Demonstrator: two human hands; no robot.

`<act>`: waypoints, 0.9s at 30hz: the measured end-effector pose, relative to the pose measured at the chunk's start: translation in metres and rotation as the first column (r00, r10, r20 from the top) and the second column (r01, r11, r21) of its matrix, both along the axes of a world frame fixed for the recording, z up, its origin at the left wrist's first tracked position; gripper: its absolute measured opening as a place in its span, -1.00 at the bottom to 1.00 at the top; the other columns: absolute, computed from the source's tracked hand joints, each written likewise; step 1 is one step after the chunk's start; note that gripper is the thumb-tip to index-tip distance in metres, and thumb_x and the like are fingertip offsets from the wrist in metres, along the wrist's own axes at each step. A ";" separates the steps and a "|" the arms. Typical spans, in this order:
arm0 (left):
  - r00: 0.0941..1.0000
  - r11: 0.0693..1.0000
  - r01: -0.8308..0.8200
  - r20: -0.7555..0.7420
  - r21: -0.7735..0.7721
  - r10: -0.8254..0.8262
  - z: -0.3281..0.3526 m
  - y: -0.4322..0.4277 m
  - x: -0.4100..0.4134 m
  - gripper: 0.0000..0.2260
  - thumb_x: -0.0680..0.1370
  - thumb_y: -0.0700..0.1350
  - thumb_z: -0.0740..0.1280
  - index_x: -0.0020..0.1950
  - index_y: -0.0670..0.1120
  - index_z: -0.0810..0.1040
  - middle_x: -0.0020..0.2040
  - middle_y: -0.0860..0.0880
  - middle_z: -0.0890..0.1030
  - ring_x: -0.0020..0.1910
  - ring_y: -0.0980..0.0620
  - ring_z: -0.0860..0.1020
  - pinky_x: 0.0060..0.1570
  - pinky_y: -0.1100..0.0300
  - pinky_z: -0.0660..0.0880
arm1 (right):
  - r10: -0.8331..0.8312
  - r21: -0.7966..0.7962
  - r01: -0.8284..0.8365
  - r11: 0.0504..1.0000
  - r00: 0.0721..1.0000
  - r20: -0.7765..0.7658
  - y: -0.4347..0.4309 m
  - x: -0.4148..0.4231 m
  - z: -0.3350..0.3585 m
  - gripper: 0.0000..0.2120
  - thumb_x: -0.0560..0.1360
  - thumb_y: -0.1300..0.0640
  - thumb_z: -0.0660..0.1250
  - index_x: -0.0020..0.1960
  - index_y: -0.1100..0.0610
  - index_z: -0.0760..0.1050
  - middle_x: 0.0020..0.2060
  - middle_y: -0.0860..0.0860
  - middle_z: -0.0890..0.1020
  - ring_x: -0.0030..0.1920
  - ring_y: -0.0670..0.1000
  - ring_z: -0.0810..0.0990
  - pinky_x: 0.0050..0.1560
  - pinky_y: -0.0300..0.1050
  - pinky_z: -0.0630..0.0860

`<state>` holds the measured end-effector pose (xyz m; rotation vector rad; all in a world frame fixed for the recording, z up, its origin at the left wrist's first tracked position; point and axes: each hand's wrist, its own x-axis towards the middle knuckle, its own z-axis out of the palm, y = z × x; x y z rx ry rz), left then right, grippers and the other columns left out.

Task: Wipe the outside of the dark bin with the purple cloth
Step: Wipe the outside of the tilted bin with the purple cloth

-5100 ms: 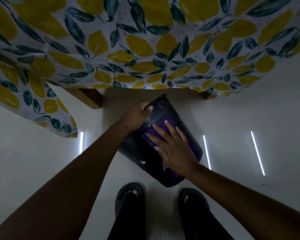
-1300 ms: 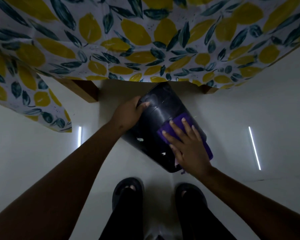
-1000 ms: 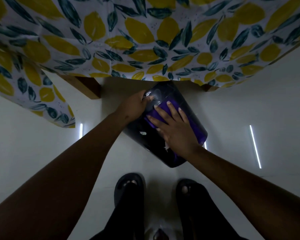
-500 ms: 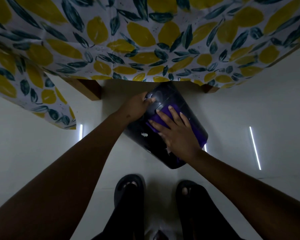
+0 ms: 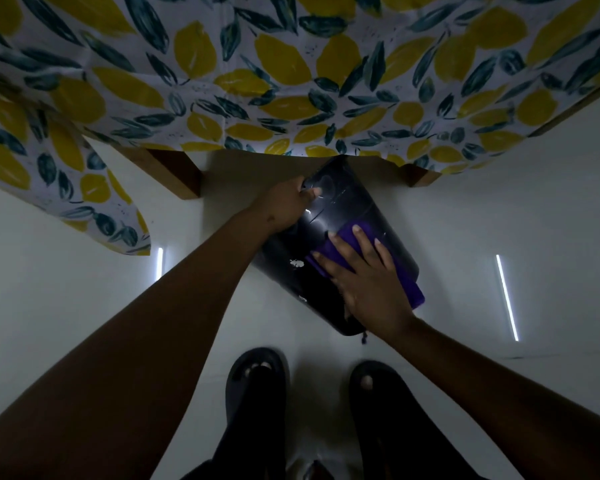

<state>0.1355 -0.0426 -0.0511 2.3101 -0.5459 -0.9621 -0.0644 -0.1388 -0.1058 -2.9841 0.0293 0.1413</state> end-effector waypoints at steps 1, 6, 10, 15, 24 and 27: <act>1.000 1.000 -0.002 0.000 0.008 0.002 0.001 -0.002 0.000 -0.62 0.62 0.03 0.17 0.32 -0.18 0.40 0.28 -0.21 0.51 0.23 -0.14 0.48 -0.02 0.22 0.28 | -0.020 0.021 0.020 1.000 1.000 0.012 0.001 0.009 0.003 -0.35 0.49 -0.02 0.19 0.53 -0.17 0.06 0.56 0.00 0.13 0.55 0.18 -0.02 0.46 0.22 0.09; 0.999 1.000 -0.011 -0.045 0.025 0.012 0.003 -0.018 -0.003 -0.56 0.62 0.02 0.16 0.41 -0.21 0.33 0.39 -0.21 0.42 0.35 -0.16 0.40 0.21 0.13 0.33 | -0.080 0.137 0.071 0.988 0.995 0.066 -0.005 0.017 0.002 -0.48 0.56 0.01 0.08 0.52 -0.13 0.17 0.55 -0.03 0.14 0.56 0.13 -0.01 0.47 0.18 0.09; 0.996 0.999 -0.021 -0.092 -0.038 0.017 0.002 -0.001 -0.013 -0.77 0.60 0.01 0.22 0.09 -0.14 0.49 -0.02 -0.10 0.59 0.00 -0.07 0.54 -0.14 0.17 0.40 | -0.058 0.186 0.043 0.982 0.995 0.077 -0.017 -0.008 -0.004 -0.50 0.60 0.02 0.08 0.52 -0.15 0.13 0.55 -0.04 0.14 0.55 0.11 0.01 0.47 0.17 0.11; 0.999 0.986 -0.038 0.022 -0.162 0.042 -0.007 0.046 -0.037 -0.77 0.59 0.03 0.22 -0.02 -0.12 0.51 -0.18 -0.01 0.59 -0.19 0.07 0.55 -0.15 0.19 0.40 | -0.108 0.221 0.091 0.971 0.992 0.068 -0.015 -0.024 -0.010 -0.51 0.61 0.00 0.07 0.52 -0.16 0.11 0.55 -0.07 0.14 0.56 0.08 -0.01 0.47 0.16 0.11; 0.991 0.999 0.035 0.133 -0.037 -0.030 -0.010 0.000 -0.020 -0.77 0.63 0.05 0.13 -0.04 -0.07 0.45 0.02 -0.19 0.60 0.04 -0.16 0.54 -0.11 0.19 0.27 | 0.100 -0.012 -0.100 0.995 0.993 0.060 -0.002 -0.034 -0.013 -0.43 0.52 -0.01 0.11 0.52 -0.13 0.13 0.53 -0.04 0.16 0.51 0.23 0.11 0.44 0.21 0.10; 0.995 0.999 0.046 0.088 -0.026 -0.044 -0.009 -0.007 -0.016 -0.69 0.63 0.05 0.11 0.17 -0.12 0.49 0.16 -0.21 0.58 0.16 -0.17 0.52 -0.04 0.19 0.29 | 0.041 0.001 -0.041 0.999 0.999 0.034 0.002 0.001 0.001 -0.48 0.56 -0.04 0.08 0.52 -0.15 0.14 0.55 -0.06 0.15 0.54 0.19 0.03 0.47 0.17 0.03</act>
